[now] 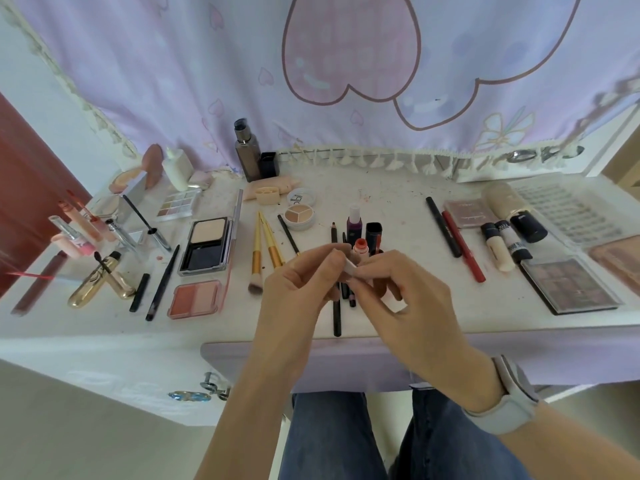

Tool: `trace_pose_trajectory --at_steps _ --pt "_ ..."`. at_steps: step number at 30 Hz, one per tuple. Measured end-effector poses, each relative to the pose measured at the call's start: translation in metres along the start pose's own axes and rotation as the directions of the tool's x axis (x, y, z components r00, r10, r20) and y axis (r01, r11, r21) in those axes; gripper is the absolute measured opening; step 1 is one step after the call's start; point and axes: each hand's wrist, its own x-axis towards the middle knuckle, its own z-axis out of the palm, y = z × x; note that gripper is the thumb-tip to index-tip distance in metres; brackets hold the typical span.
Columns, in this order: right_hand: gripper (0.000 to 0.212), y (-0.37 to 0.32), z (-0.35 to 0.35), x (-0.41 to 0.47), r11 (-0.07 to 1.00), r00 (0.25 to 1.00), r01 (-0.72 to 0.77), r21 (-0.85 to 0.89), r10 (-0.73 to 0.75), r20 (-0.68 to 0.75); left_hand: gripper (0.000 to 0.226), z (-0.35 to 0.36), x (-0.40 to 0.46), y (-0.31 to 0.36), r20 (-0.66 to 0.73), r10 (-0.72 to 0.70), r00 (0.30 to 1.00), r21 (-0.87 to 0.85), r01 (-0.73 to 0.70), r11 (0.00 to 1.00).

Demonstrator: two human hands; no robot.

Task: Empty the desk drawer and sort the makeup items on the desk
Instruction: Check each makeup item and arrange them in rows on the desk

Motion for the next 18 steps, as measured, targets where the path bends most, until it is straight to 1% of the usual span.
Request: trace_pose_trajectory --at_steps 2,3,4,5,6,7,8,9,11,13,16,18 --pt "0.011 0.004 -0.002 0.0 0.996 0.998 0.06 -0.061 -0.061 -0.006 0.024 0.0 0.001 0.0 -0.045 0.0 0.999 -0.046 -0.002 0.999" --pt "0.014 0.007 -0.005 0.002 0.994 0.998 0.064 -0.092 -0.066 -0.019 0.023 -0.002 0.003 -0.001 -0.099 -0.001 0.995 -0.038 -0.002 0.999" --pt "0.015 0.011 -0.01 0.004 0.991 0.997 0.054 -0.12 -0.059 -0.042 0.02 -0.003 0.005 -0.002 -0.161 0.01 0.987 0.009 -0.009 1.0" --pt "0.015 0.017 -0.016 0.006 0.988 0.996 0.038 -0.153 -0.05 -0.073 0.018 -0.005 0.008 -0.005 -0.225 0.05 0.973 0.127 -0.022 0.992" --pt "0.015 0.025 -0.023 0.01 0.98 0.993 0.012 -0.2 -0.034 -0.109 0.02 -0.008 0.012 -0.008 -0.266 0.115 0.957 0.313 -0.027 0.949" --pt "0.014 0.036 -0.029 0.013 0.965 0.99 -0.031 -0.261 -0.007 -0.143 0.023 -0.01 0.015 -0.012 -0.273 0.179 0.945 0.509 -0.016 0.861" --pt "0.013 0.049 -0.035 0.016 0.942 0.985 -0.093 -0.323 0.04 -0.167 0.027 -0.011 0.017 -0.015 -0.257 0.222 0.94 0.653 -0.001 0.758" --pt "0.012 0.063 -0.041 0.019 0.909 0.979 -0.165 -0.383 0.104 -0.173 0.031 -0.012 0.018 -0.018 -0.241 0.235 0.942 0.728 0.015 0.686" --pt "0.015 0.088 -0.047 0.021 0.812 0.96 -0.278 -0.513 0.248 -0.128 0.037 -0.011 0.021 -0.022 -0.242 0.195 0.95 0.764 0.063 0.642" --pt "0.022 0.105 -0.049 0.019 0.711 0.94 -0.296 -0.638 0.334 -0.065 0.034 -0.008 0.025 -0.025 -0.249 0.18 0.952 0.792 0.093 0.603" --pt "0.024 0.115 -0.047 0.017 0.627 0.944 -0.228 -0.745 0.33 -0.012 0.026 -0.005 0.031 -0.026 -0.23 0.211 0.95 0.857 0.095 0.507" --pt "0.023 0.117 -0.045 0.016 0.597 0.952 -0.192 -0.779 0.307 0.001 0.027 -0.003 0.033 -0.028 -0.21 0.221 0.952 0.874 0.081 0.479"
